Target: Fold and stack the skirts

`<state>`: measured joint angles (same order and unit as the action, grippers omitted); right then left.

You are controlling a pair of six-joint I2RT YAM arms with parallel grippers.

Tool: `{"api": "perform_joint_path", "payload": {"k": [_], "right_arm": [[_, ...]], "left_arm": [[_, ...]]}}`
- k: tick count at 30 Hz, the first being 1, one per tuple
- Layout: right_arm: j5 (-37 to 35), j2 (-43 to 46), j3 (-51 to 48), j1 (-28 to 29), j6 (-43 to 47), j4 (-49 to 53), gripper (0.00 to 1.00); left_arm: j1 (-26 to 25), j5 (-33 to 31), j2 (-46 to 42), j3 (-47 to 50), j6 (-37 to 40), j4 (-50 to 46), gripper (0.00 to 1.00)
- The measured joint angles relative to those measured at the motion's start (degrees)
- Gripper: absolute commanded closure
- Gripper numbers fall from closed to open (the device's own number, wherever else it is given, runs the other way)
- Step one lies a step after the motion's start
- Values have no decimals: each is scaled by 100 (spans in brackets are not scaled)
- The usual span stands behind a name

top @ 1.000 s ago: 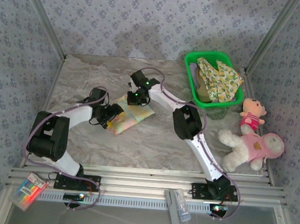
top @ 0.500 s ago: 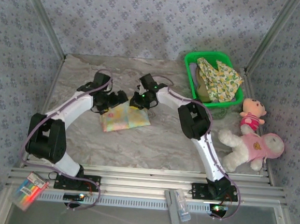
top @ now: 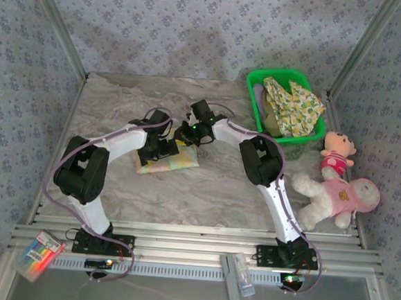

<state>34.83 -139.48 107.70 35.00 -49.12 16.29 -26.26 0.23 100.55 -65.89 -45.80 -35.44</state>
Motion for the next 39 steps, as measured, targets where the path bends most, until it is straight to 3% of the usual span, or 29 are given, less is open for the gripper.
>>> {"api": "perform_joint_path", "payload": {"k": [6, 9, 13, 19, 25, 32, 39], "right_arm": [[61, 42, 0, -15, -59, -90, 70], [11, 201, -48, -72, -11, -26, 55], [-302, 857, -216, -328, 197, 238, 0], [-925, 2487, -671, -1029, 669, 424, 0], [-1386, 3777, -1762, -1582, 979, 505, 0], [-1628, 4251, -2782, -2087, 1110, 782, 0], [-1878, 4741, -2894, -2470, 1366, 984, 0]], "left_arm": [[-79, -446, 765, -608, 289, -291, 0], [-52, -640, 970, -892, 413, -452, 0], [197, -715, 1137, -1128, 612, -540, 0], [905, -734, 1805, -2188, 1412, -1040, 0], [1823, -868, 2398, -3239, 2463, -1539, 0], [2868, -1152, 2918, -4151, 3783, -1751, 0], [3185, -1128, 3676, -5431, 4658, -1923, 0]]}}
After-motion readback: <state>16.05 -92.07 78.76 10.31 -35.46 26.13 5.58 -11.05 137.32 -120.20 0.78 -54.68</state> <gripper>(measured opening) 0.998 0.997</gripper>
